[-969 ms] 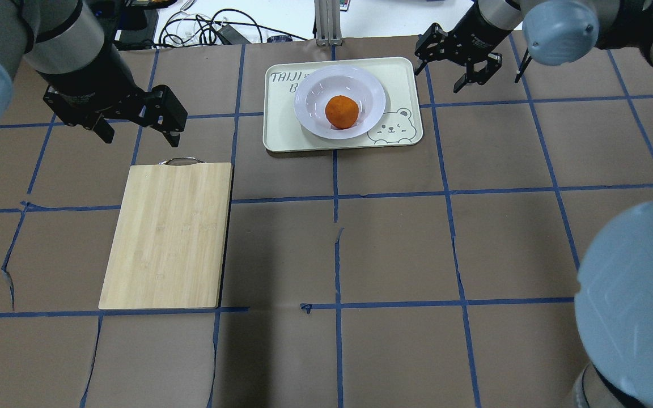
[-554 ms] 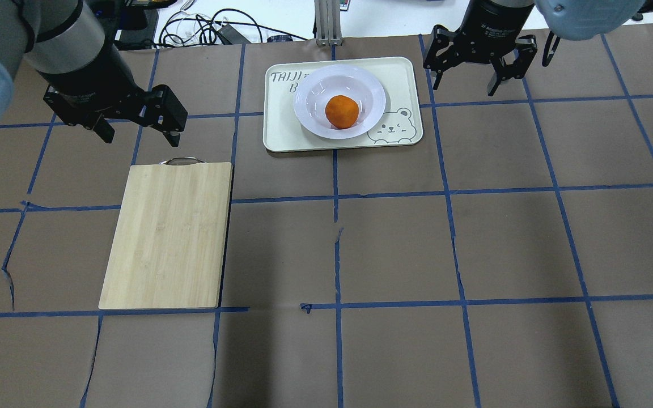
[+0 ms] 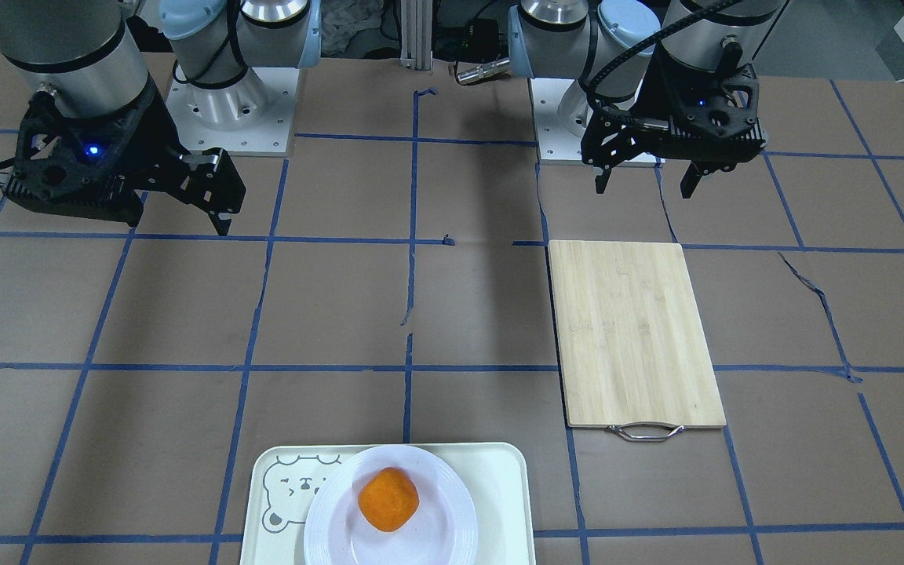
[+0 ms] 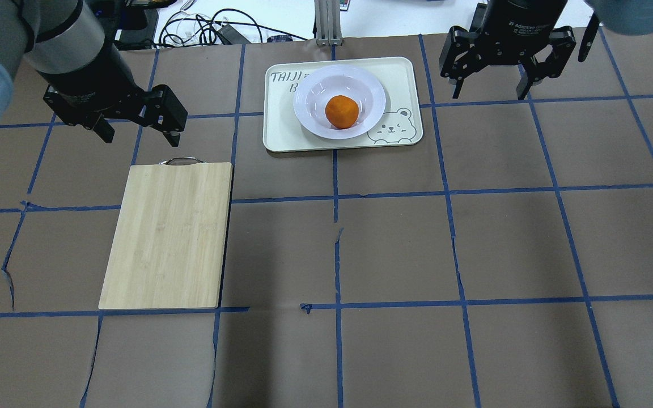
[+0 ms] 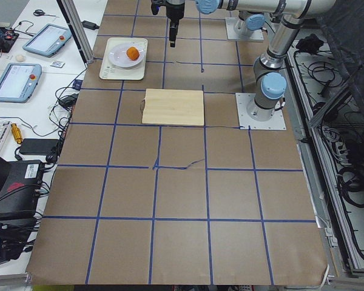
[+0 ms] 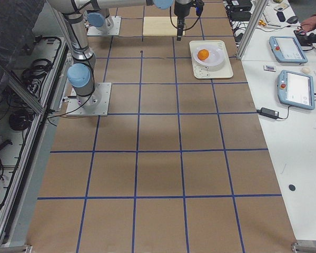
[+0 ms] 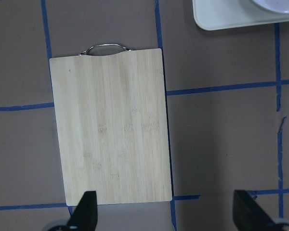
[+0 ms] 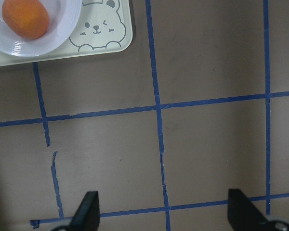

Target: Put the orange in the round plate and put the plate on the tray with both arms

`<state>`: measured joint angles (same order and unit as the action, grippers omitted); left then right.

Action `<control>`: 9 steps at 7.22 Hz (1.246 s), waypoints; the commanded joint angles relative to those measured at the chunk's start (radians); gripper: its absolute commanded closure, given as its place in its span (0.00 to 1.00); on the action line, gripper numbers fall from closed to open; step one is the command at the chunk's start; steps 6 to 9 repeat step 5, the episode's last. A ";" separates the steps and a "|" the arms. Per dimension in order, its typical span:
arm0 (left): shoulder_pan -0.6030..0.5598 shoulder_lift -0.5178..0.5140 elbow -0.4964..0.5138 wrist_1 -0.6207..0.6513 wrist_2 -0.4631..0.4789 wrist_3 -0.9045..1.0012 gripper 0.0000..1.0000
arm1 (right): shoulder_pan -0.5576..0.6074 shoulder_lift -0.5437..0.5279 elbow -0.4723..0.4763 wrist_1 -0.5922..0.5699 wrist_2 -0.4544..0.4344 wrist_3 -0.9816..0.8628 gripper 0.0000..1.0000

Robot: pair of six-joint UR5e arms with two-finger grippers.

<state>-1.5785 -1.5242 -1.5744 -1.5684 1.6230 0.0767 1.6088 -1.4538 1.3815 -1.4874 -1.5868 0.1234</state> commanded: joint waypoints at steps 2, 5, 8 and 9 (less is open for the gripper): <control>0.000 -0.001 -0.001 -0.001 0.000 0.000 0.00 | 0.000 -0.003 0.001 0.013 -0.002 -0.146 0.07; 0.000 -0.001 -0.001 0.001 0.000 0.000 0.00 | 0.000 -0.003 0.001 0.010 -0.002 -0.154 0.08; 0.000 -0.001 -0.001 0.001 0.000 0.000 0.00 | 0.000 -0.003 0.001 0.010 -0.002 -0.154 0.08; 0.000 -0.001 -0.001 0.001 0.000 0.000 0.00 | 0.000 -0.003 0.001 0.010 -0.002 -0.154 0.08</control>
